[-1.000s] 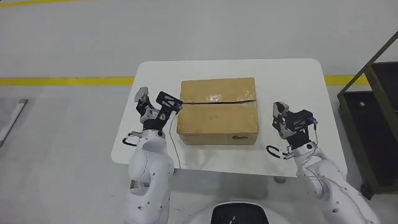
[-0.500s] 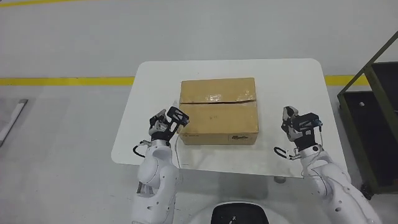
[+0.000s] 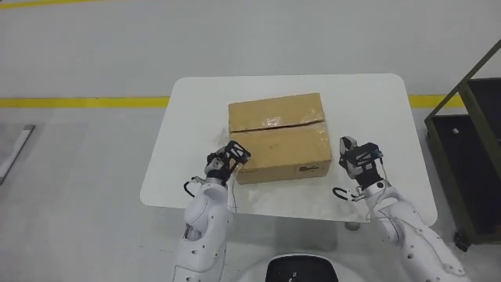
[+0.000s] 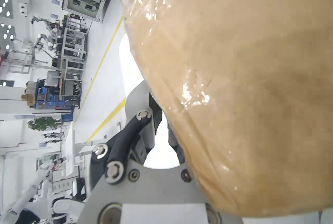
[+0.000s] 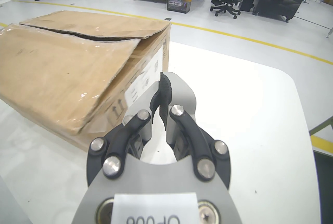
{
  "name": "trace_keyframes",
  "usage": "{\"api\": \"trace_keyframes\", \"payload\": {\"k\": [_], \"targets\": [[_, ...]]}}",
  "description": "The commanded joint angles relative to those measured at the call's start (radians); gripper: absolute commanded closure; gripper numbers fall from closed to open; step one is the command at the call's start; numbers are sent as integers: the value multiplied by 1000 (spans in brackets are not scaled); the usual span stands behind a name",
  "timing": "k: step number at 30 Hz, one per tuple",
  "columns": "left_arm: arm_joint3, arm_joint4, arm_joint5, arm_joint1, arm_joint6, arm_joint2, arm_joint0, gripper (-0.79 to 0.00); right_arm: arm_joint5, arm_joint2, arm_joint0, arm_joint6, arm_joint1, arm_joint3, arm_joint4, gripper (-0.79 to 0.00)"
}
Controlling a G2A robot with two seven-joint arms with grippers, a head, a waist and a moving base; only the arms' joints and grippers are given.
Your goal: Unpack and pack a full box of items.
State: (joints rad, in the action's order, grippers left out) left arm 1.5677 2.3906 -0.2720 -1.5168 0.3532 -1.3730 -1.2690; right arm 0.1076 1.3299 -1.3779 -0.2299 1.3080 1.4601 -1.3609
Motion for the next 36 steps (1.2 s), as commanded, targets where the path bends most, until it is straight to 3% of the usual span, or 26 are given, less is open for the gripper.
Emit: {"api": "trace_keyframes", "payload": {"k": [1, 7, 14, 23, 29, 36], "targets": [[11, -9, -28, 2, -6, 6, -5, 0, 10, -3, -4, -4, 0, -1, 1, 0], [36, -35, -56, 5, -13, 18, -22, 0, 44, -1, -22, -13, -2, 1, 10, 0], [38, -34, -40, 9, 0, 24, -27, 0, 13, 43, -41, -17, -4, 19, 66, 0], [42, -34, -20, 14, 12, 31, -28, 0, -43, 69, 34, 37, -1, -38, 99, 0], [44, -46, -37, 16, 13, 49, -26, 0, 19, 13, 111, 29, 4, -133, 46, 0], [83, -88, -60, 16, 13, 77, -48, 0, 110, 14, 53, -16, -5, -107, 30, 0]]}}
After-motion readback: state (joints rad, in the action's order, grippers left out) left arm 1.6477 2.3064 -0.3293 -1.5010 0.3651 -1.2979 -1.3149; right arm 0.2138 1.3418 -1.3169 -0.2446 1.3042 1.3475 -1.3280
